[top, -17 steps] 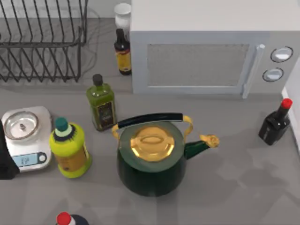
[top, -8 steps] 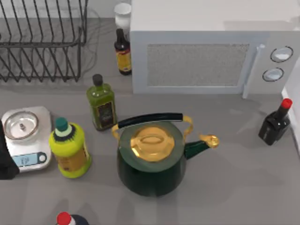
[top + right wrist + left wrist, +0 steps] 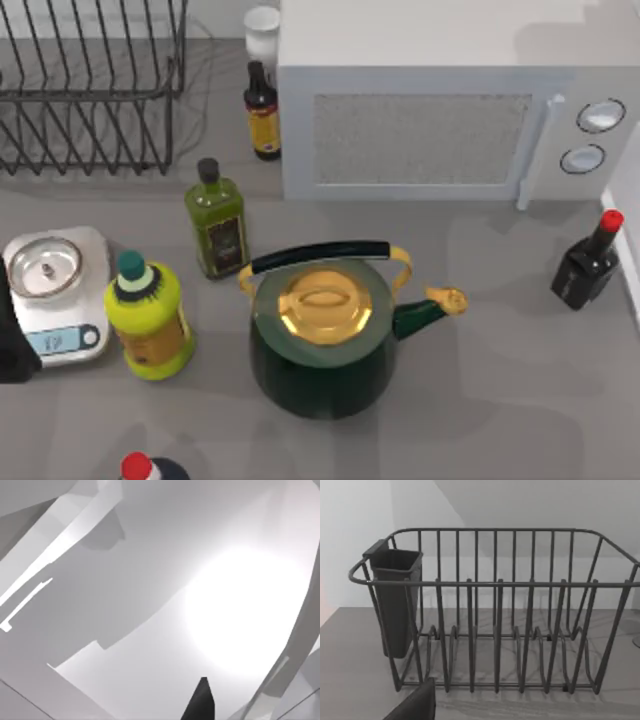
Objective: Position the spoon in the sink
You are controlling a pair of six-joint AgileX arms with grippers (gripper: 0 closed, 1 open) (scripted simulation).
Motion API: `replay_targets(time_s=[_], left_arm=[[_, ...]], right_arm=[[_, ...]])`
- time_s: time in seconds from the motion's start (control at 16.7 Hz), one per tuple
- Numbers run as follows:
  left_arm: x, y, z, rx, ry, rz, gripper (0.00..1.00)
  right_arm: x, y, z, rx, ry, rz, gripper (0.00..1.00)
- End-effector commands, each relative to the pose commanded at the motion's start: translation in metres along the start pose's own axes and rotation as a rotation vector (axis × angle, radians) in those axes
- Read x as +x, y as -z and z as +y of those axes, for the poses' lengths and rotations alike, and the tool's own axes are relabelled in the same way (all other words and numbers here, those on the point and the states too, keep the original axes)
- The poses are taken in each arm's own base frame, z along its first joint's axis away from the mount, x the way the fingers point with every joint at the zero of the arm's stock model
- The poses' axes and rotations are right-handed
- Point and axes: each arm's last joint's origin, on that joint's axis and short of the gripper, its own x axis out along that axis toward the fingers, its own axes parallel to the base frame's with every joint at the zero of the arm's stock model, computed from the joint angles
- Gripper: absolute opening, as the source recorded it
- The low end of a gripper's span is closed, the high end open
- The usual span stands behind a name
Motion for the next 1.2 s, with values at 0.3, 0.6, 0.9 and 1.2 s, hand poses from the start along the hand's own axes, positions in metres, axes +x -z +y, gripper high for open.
replay_targets(time_s=[0.3,0.6,0.9,1.2], left_arm=[[0.000,0.000,0.000,0.000,0.000,0.000,1.00],[0.000,0.000,0.000,0.000,0.000,0.000,1.00],[0.000,0.000,0.000,0.000,0.000,0.000,1.00],[0.000,0.000,0.000,0.000,0.000,0.000,1.00]], right_arm=[[0.020,-0.002,-0.004,-0.011,-0.036,0.020,0.00],[0.020,-0.004,-0.003,-0.013,-0.032,0.018,0.00],[0.033,-0.006,-0.005,-0.017,-0.027,0.014,0.00],[0.063,-0.002,-0.003,-0.012,-0.048,0.029,0.00]])
